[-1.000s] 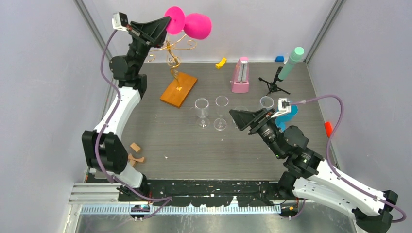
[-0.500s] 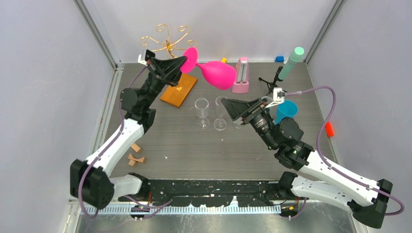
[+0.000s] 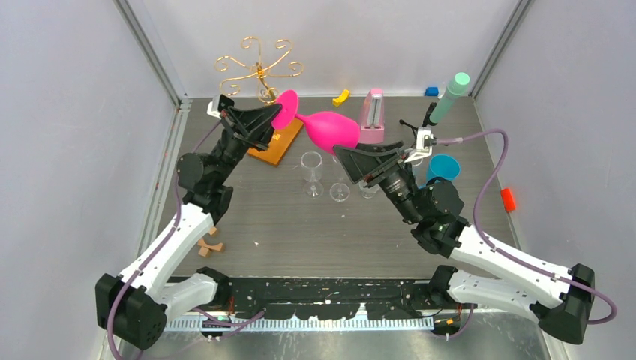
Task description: Take the wine glass off the wine glass rack
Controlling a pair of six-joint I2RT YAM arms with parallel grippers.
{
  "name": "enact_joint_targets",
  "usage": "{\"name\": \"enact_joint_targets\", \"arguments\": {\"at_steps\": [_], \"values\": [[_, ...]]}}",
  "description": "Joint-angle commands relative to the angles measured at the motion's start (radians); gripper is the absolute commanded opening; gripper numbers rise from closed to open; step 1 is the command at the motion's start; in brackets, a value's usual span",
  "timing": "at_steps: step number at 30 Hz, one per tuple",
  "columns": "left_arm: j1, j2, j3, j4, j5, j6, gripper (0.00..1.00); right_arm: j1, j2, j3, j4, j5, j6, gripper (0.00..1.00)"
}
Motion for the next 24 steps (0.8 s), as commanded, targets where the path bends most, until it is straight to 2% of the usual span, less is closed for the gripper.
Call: {"name": "enact_joint_targets", "arguments": {"at_steps": [1, 2, 3, 4, 6, 7, 8, 10, 14, 16, 19, 24], "values": [[-0.004, -0.031, -0.004, 0.011, -0.017, -0.022, 0.00, 0.004, 0.021, 0.048, 0.154, -0.152, -0.018, 0.69], [-0.004, -0.030, -0.002, 0.011, -0.015, -0.019, 0.00, 0.004, 0.024, 0.048, 0.162, -0.160, -0.011, 0.64], [-0.004, -0.029, 0.001, 0.015, -0.011, -0.014, 0.00, 0.004, 0.024, 0.046, 0.169, -0.169, 0.004, 0.50], [-0.004, -0.030, 0.003, 0.019, -0.007, -0.009, 0.00, 0.004, 0.024, 0.039, 0.182, -0.170, 0.014, 0.43], [-0.004, -0.038, 0.008, 0.024, 0.002, 0.007, 0.00, 0.004, 0.021, 0.028, 0.193, -0.154, 0.040, 0.21], [-0.004, -0.044, 0.007, 0.025, 0.002, 0.018, 0.02, 0.004, 0.020, 0.024, 0.194, -0.140, 0.047, 0.16], [-0.004, -0.052, 0.006, 0.025, 0.001, 0.031, 0.06, 0.004, 0.017, 0.022, 0.192, -0.133, 0.049, 0.09], [-0.004, -0.075, -0.006, 0.024, -0.010, 0.070, 0.21, 0.004, 0.017, 0.024, 0.183, -0.116, 0.050, 0.02], [-0.004, -0.160, -0.009, -0.054, -0.017, 0.210, 0.64, 0.004, 0.032, 0.049, 0.150, -0.104, 0.027, 0.00], [-0.004, -0.210, 0.007, -0.137, -0.010, 0.319, 0.77, 0.004, 0.047, 0.072, 0.120, -0.103, 0.012, 0.00], [-0.004, -0.306, 0.049, -0.390, 0.007, 0.540, 0.88, 0.004, 0.081, 0.129, 0.025, -0.100, -0.016, 0.00], [-0.004, -0.477, 0.108, -0.924, -0.129, 0.943, 0.92, 0.004, 0.176, 0.257, -0.189, -0.096, -0.077, 0.00]]}}
